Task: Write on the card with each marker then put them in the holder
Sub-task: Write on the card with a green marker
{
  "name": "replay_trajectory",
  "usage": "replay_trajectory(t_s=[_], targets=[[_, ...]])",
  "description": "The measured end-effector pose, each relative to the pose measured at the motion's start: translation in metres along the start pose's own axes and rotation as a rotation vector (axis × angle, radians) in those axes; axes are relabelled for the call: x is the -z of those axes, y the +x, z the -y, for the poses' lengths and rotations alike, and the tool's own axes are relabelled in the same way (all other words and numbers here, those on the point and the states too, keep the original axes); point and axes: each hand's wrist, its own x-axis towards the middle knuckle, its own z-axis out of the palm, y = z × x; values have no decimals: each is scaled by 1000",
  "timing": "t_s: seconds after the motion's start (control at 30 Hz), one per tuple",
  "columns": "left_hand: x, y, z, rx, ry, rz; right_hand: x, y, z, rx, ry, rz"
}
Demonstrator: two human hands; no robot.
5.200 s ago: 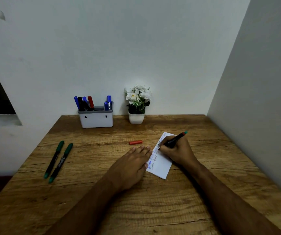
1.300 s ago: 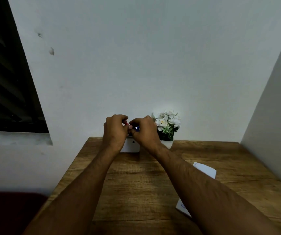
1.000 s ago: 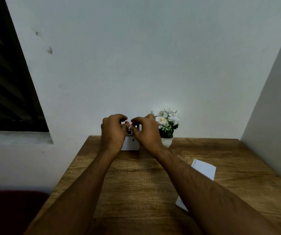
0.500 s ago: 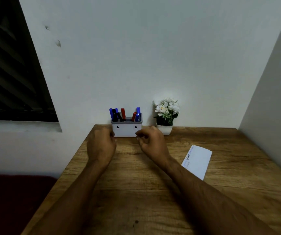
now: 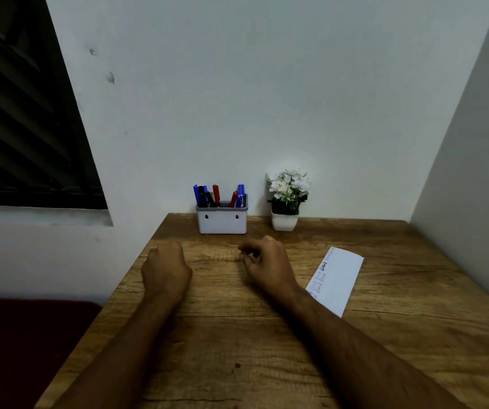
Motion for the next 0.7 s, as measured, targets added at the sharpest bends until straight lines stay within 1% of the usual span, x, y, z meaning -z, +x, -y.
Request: replay_trajectory(t_s=[0.23,0.33,0.43,0.53,0.7], targets=[[-3,1,-11,5,-50,45,2,1,0,-7,10,-3],[1,2,-21,23,-128,89,5,0,2,-13,28,-6],[5,3,-34,20,-250,99,8,0,1,-42,89,-19],[7,6,-50,72,-456,150,10,0,-2,-106,188,-9],[13,-1,-81,303,-1101,366,24,-5,-7,-227,375,52]])
